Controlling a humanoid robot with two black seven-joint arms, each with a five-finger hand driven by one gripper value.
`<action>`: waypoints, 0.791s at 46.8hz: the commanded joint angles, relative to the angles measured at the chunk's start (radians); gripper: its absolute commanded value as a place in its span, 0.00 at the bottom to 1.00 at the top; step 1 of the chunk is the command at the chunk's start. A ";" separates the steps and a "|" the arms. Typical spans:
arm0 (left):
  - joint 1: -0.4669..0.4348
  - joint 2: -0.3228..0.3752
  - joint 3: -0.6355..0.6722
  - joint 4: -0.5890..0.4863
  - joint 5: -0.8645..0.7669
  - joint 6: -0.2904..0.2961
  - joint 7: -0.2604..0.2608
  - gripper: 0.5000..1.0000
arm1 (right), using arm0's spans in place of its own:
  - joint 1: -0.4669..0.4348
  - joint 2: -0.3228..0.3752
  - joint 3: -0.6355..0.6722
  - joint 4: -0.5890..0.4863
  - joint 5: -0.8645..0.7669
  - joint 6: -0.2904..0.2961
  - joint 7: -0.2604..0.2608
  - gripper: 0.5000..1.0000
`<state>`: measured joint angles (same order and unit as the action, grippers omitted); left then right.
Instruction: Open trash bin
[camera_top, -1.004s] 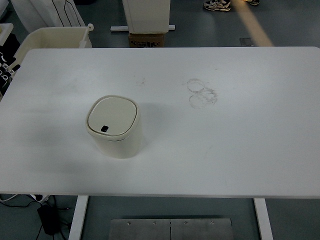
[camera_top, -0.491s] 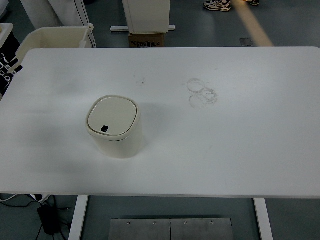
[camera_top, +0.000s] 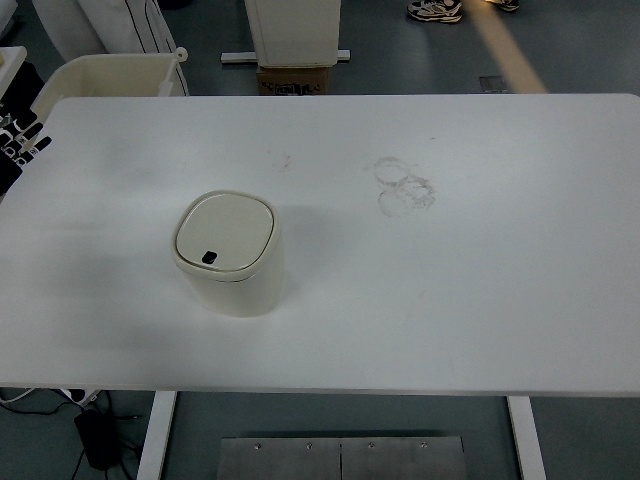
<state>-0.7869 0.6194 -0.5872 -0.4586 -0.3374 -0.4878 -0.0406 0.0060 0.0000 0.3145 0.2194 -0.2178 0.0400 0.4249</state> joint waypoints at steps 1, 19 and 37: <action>0.000 -0.003 -0.002 0.001 0.000 0.000 0.001 1.00 | 0.000 0.000 0.000 0.000 0.000 0.000 0.000 0.98; 0.000 -0.004 0.000 0.000 0.000 0.015 0.001 1.00 | 0.000 0.000 0.000 0.000 0.000 0.000 0.000 0.98; -0.058 0.017 0.009 -0.011 0.031 0.066 0.071 1.00 | 0.000 0.000 0.000 0.000 0.000 0.000 0.000 0.98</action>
<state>-0.8291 0.6327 -0.5793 -0.4675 -0.3280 -0.4392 -0.0074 0.0061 0.0000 0.3145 0.2196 -0.2178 0.0398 0.4249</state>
